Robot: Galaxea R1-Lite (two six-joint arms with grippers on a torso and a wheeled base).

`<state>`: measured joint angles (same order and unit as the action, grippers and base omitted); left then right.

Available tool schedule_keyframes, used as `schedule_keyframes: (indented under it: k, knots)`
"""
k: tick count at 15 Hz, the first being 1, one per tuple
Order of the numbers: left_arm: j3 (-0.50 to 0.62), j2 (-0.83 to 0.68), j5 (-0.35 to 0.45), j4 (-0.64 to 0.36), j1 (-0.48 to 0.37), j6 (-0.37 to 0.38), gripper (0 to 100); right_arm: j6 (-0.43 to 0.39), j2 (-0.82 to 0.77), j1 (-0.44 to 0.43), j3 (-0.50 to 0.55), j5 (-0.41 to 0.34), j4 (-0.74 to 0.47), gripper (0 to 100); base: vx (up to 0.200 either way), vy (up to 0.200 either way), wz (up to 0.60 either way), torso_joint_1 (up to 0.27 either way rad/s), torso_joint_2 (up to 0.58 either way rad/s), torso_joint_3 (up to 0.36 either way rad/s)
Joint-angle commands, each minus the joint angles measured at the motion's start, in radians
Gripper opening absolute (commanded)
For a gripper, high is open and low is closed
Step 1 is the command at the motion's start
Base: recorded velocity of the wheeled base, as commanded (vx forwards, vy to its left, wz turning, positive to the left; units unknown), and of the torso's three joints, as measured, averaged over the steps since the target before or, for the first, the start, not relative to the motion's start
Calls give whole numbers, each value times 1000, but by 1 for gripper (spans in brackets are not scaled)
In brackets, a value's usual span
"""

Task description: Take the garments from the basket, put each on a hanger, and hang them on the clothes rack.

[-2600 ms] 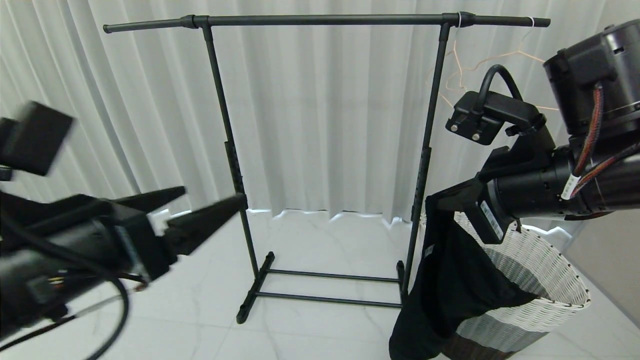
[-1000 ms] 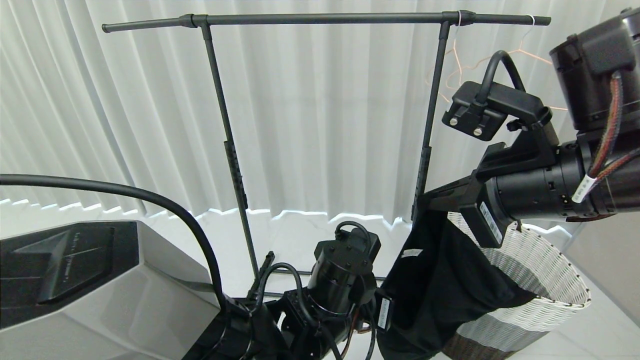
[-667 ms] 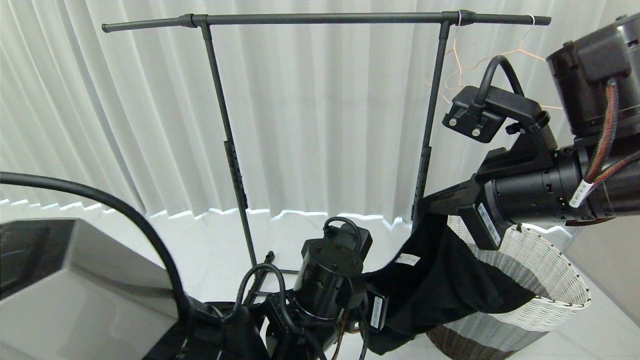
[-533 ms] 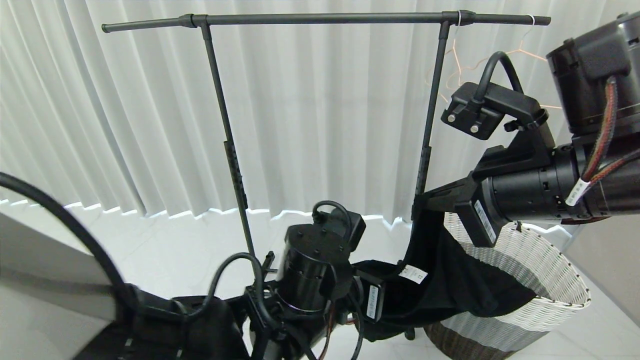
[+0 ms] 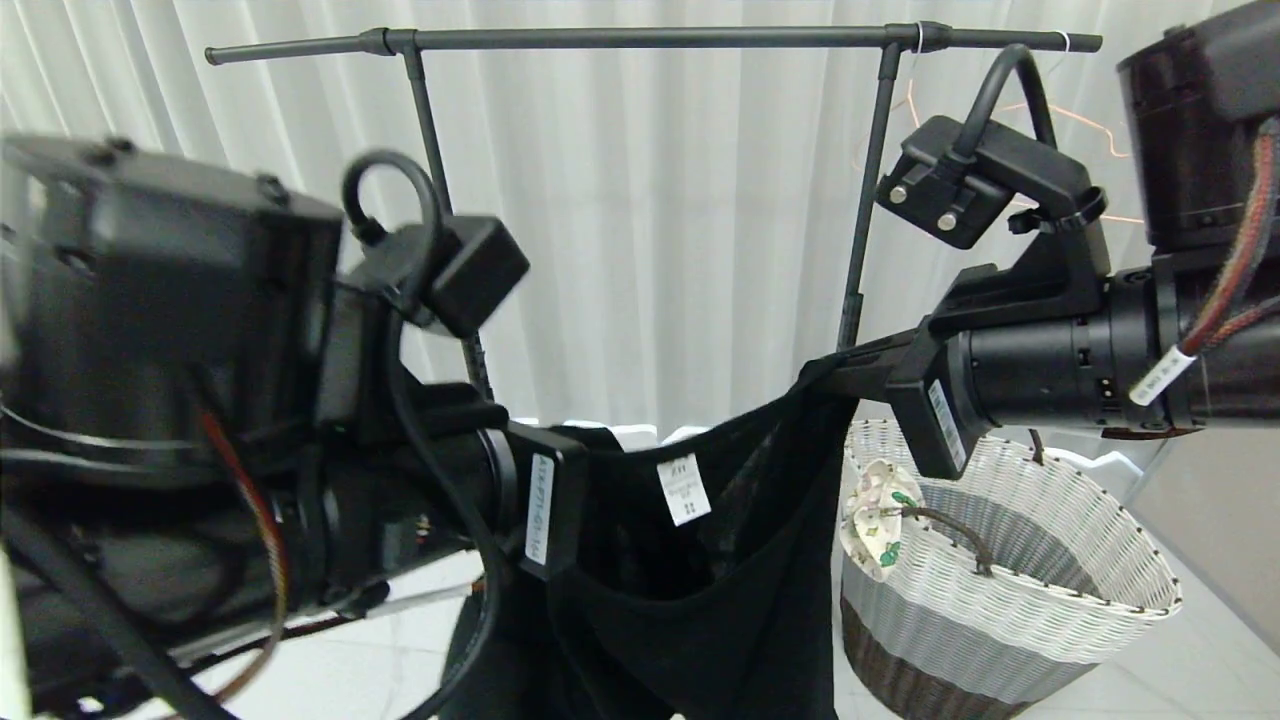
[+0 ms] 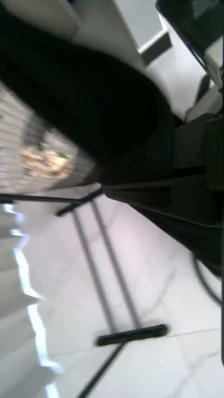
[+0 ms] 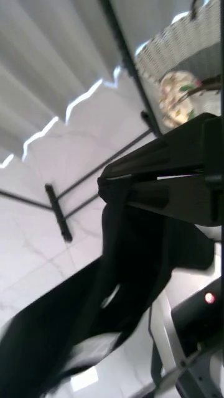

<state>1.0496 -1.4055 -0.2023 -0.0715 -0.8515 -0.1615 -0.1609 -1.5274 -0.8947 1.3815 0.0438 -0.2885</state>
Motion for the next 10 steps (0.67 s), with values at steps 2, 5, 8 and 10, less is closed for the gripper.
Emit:
schedule_keyframes:
  k: [2, 5, 8, 10]
  knots:
    - [175, 3, -3, -68, -1, 169, 0, 7, 110, 0, -62, 57, -8, 0, 0, 0, 0, 0, 0, 0]
    - [323, -13, -2, -194, -14, 214, 0, 11, 142, 5, -9, 57, -55, 0, 0, 0, 0, 0, 0, 0]
    - [374, -4, -2, -278, -50, 232, 0, 11, 139, 5, 119, 57, -138, 0, 0, 0, 0, 0, 0, 0]
    - [369, 7, 0, -280, -60, 267, 0, 11, 145, 5, 139, 59, -162, 0, 0, 0, 0, 0, 0, 0]
